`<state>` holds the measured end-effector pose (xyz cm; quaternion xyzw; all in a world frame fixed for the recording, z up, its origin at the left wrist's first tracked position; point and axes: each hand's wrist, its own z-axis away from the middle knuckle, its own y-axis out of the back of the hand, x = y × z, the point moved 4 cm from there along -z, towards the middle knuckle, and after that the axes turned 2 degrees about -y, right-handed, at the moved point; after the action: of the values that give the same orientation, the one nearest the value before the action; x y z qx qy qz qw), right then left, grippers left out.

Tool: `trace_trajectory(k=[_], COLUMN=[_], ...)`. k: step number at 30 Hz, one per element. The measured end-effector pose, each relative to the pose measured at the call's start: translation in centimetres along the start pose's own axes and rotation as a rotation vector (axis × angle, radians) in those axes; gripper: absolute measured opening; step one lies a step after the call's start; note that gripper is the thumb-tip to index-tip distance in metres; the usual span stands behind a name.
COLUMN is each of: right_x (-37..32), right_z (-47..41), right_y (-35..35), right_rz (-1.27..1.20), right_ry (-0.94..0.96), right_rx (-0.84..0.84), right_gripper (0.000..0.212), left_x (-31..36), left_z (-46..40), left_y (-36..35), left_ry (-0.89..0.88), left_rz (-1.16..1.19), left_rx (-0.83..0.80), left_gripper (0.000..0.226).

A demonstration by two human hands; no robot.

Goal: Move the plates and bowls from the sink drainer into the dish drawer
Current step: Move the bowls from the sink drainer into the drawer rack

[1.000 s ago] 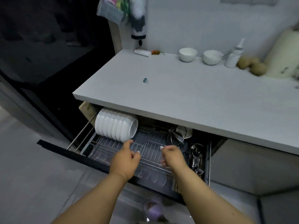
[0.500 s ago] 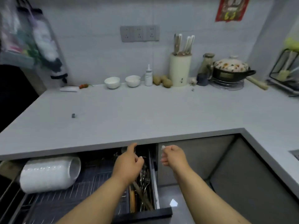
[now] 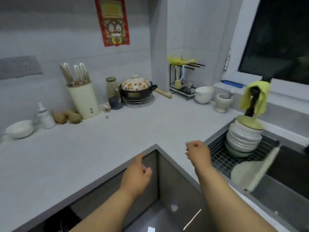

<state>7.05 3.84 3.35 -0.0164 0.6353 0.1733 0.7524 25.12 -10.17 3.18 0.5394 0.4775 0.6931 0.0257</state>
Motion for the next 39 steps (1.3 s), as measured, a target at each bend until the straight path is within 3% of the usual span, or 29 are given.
trace_trajectory(k=[7,10,17,21,27,39], right_x=[-2.1,-2.1,-0.6,0.0,0.1,-2.3], right_z=[-9.6,-13.6,-19.8,-22.1,-24.0,-18.9], right_y=[13.8,17.7,20.6,20.7,21.0,19.5], right_rz=[0.29,0.426,0.684,0.837,0.754,0.472], right_ry=[0.035,0.031,0.058,-0.006,0.048,0.309], right_rx=[0.385,0.453,0.333,0.185,0.19,0.58], right_gripper=[0.018,0.025,0.048,0.036,0.025,0.02], left_x=[7.9,9.9,11.4,11.4,11.5,12.0], left_z=[-6.4,-7.8,-10.2,-11.4,-12.2,-13.4], left_y=[-8.6,-11.7,-15.9,-16.8,-17.4,-16.8], left_ry=[-0.122,-0.136,-0.142,-0.116,-0.09,-0.042], left_rz=[0.032,0.026,-0.012,-0.011,-0.018,0.098], left_rx=[-0.185,-0.238,-0.313,-0.32,-0.329,-0.284], left_gripper=[0.055,0.053,0.05,0.048,0.046,0.032])
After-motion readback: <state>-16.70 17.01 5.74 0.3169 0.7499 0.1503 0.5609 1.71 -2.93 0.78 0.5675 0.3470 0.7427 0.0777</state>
